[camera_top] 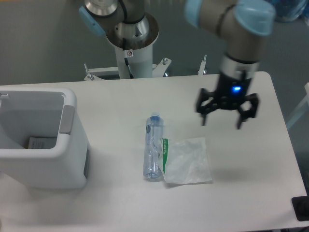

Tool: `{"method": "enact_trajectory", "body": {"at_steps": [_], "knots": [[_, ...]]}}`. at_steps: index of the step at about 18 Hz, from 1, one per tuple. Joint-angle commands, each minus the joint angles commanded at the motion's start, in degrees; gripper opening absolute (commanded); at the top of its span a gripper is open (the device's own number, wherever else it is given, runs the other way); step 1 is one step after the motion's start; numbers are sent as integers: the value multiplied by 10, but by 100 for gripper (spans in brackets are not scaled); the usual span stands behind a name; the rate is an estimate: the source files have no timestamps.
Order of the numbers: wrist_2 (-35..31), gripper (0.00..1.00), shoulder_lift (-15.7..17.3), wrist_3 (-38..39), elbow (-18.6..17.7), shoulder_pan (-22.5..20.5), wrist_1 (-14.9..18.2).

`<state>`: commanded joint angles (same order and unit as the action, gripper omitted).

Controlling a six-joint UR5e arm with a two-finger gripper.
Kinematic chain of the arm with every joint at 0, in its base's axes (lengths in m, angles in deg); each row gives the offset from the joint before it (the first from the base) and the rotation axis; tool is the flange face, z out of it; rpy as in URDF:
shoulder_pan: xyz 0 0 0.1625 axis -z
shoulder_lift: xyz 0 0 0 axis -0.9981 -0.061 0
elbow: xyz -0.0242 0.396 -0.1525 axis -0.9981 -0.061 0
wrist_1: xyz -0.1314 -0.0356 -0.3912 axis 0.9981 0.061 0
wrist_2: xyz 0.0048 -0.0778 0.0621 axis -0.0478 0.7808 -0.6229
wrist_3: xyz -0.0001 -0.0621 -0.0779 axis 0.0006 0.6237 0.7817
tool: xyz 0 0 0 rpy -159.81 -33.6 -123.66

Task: Open the trash can

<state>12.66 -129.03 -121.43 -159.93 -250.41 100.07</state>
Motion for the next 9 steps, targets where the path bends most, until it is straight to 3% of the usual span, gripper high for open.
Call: {"method": "enact_trajectory", "body": {"at_steps": [3, 9], "knots": [[-92, 100, -15, -147, -1, 3, -1], [-104, 100, -31, -232, -7, 3, -2]]}}
